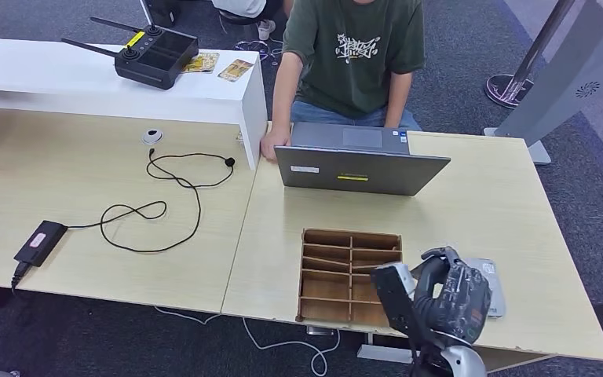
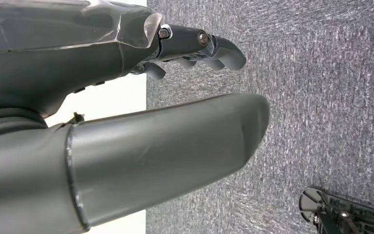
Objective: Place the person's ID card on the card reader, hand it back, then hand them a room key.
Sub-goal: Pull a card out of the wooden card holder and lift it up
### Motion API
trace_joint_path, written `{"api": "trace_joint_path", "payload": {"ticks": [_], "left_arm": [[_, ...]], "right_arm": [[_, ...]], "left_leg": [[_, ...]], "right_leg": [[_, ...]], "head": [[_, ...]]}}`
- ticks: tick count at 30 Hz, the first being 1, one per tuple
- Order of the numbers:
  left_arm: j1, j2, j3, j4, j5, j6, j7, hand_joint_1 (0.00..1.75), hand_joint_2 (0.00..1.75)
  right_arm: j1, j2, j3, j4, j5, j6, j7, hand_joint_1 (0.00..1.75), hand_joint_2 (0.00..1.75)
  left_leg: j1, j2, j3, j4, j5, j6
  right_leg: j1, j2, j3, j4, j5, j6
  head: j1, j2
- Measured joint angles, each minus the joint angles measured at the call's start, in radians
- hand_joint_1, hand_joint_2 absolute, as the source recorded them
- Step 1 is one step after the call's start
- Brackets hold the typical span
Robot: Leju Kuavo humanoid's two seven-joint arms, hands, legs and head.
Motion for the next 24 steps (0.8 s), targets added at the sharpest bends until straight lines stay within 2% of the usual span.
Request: {"api": "trace_joint_path", "payload": {"ticks": [6,10,17,24], "left_arm": [[0.0,0.0,0.0,0.0,-0.004,0.003,0.006,0.0,0.0],[0.0,0.0,0.0,0.0,-0.009,0.006,0.008,0.0,0.0],[0.0,-0.001,-0.001,0.0,-0.017,0.01,0.009,0.0,0.0],[-0.001,-0.001,-0.012,0.0,-0.029,0.011,0.008,0.0,0.0]], "right_arm": [[0.01,0.067,-0.182,-0.019,-0.274,-0.03,-0.141,1.75,1.75],[0.018,0.087,-0.264,-0.025,-0.443,-0.015,-0.207,1.75,1.75],[0.023,0.096,-0.328,-0.026,-0.515,-0.007,-0.25,1.75,1.75],[0.011,0.097,-0.34,-0.009,-0.578,-0.022,-0.29,1.75,1.75]], "left_leg": [[0.0,0.0,0.0,0.0,0.0,0.0],[0.0,0.0,0.0,0.0,0.0,0.0],[0.0,0.0,0.0,0.0,0.0,0.0],[0.0,-0.001,-0.001,0.0,0.0,0.0]], "right_leg": [[0.0,0.0,0.0,0.0,0.0,0.0],[0.0,0.0,0.0,0.0,0.0,0.0],[0.0,0.0,0.0,0.0,0.0,0.0],[0.0,-0.001,0.001,0.0,0.0,0.0]], "head": [[0.0,0.0],[0.0,0.0],[0.0,0.0],[0.0,0.0]]}}
